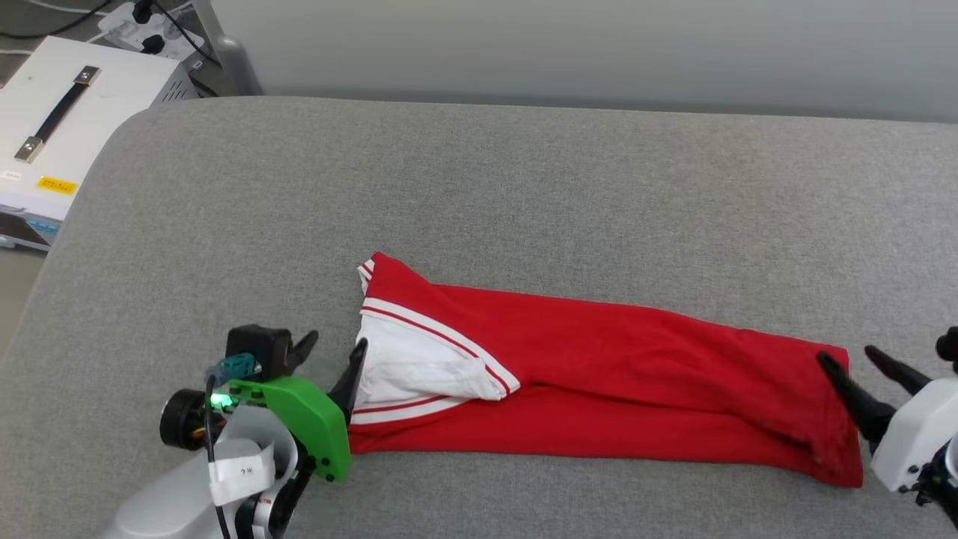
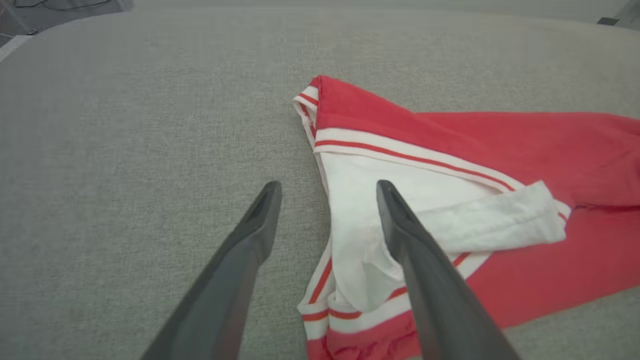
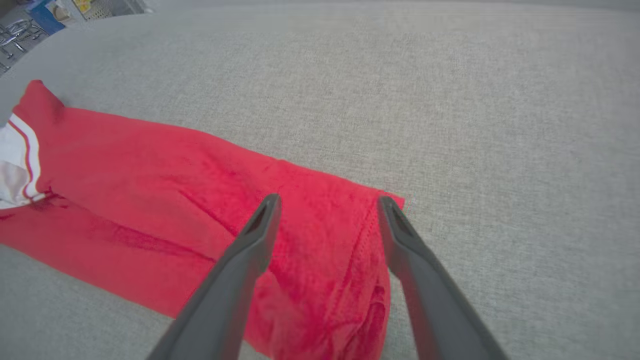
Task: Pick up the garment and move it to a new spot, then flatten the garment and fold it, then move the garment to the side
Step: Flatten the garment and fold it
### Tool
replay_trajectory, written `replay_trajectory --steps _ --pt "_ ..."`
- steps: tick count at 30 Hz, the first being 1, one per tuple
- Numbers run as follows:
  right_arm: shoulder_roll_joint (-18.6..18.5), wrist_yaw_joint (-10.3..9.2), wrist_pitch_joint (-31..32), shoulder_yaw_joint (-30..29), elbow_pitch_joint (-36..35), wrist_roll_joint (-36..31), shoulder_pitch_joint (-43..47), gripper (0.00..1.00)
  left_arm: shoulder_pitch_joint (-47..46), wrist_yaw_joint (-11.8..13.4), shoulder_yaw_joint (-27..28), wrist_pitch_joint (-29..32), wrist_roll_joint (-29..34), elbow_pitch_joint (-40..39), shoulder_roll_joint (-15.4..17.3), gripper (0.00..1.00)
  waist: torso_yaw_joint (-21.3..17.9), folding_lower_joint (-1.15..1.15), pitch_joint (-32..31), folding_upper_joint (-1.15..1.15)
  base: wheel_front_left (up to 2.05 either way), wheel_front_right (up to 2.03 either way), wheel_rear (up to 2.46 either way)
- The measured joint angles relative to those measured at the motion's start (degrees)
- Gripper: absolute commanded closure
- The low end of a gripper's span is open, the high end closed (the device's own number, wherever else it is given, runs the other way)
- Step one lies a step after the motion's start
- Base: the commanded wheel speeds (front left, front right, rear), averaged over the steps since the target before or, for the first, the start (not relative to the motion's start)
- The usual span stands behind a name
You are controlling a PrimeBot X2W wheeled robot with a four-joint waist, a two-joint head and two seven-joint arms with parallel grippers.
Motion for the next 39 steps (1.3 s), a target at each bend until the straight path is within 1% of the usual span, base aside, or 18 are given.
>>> replay_trajectory --steps 2,5,8,12,14,16,19,22,26,33,38,39 --pt "-0.9 0.00 1.2 -2.6 -1.8 0.5 0.0 0.00 1.5 2.0 5.3 0.0 3.9 -2.2 -0.1 0.00 0.1 0.00 -0.4 0.00 0.00 0.00 0.00" --pt "-2.5 0.00 4.3 -5.7 -2.5 1.1 0.0 0.00 4.9 4.7 12.7 -0.1 10.4 -5.3 -0.9 0.00 0.5 0.00 -0.5 0.00 0.00 0.00 0.00" --pt "-2.9 0.00 10.1 -7.8 -2.2 5.4 0.0 0.00 9.2 6.3 18.7 0.0 16.5 -7.7 -2.7 0.00 0.9 0.00 -0.5 0.00 0.00 0.00 0.00" --pt "-3.9 0.00 18.6 -8.6 0.1 10.8 0.2 0.00 13.7 7.2 26.5 -0.1 24.0 -10.3 -5.8 0.00 1.6 0.00 -0.1 0.00 0.00 0.00 0.00" --pt "-4.0 0.00 21.4 -8.7 1.5 12.0 0.2 0.00 15.6 7.2 29.9 -0.1 27.1 -11.3 -7.3 0.00 2.0 0.00 0.2 0.00 0.00 0.00 0.00" --pt "-3.8 0.00 23.0 -8.8 3.1 12.5 0.2 0.00 17.2 7.1 32.9 -0.1 30.3 -12.1 -8.8 0.00 2.5 0.00 0.5 0.00 0.00 0.00 0.00" --pt "-3.2 0.00 24.7 -8.4 5.5 13.1 -0.1 0.00 20.0 6.1 37.5 -0.1 34.4 -12.9 -11.8 0.00 3.3 0.00 1.0 0.00 0.00 0.00 0.00" --pt "-2.1 0.00 24.9 -7.5 7.4 13.2 -0.7 0.00 21.8 4.7 41.4 -0.1 38.1 -13.6 -14.3 0.00 3.9 0.00 1.6 0.00 0.00 0.00 0.00" --pt "-1.5 0.00 24.7 -5.6 9.3 13.3 -2.6 0.00 23.8 2.5 45.8 -0.1 42.6 -14.2 -17.7 0.00 4.9 0.00 2.4 0.00 0.00 0.00 0.00" --pt "-1.1 -0.03 23.0 -1.3 10.3 14.8 -4.9 0.00 25.8 -1.2 51.6 -0.1 48.7 -14.5 -23.0 0.00 6.3 0.00 3.4 0.00 0.00 0.00 0.00" --pt "-1.4 -0.07 20.6 1.8 10.9 15.6 -5.6 0.00 27.0 -4.1 54.2 -0.1 52.8 -15.2 -26.0 0.00 6.6 0.00 3.1 0.00 0.00 0.00 0.00" --pt "-1.6 -0.07 19.9 2.5 11.1 15.8 -5.8 0.75 27.2 -4.7 54.5 -0.1 53.5 -15.4 -26.5 0.00 6.6 0.00 3.0 0.00 0.00 0.00 0.00"
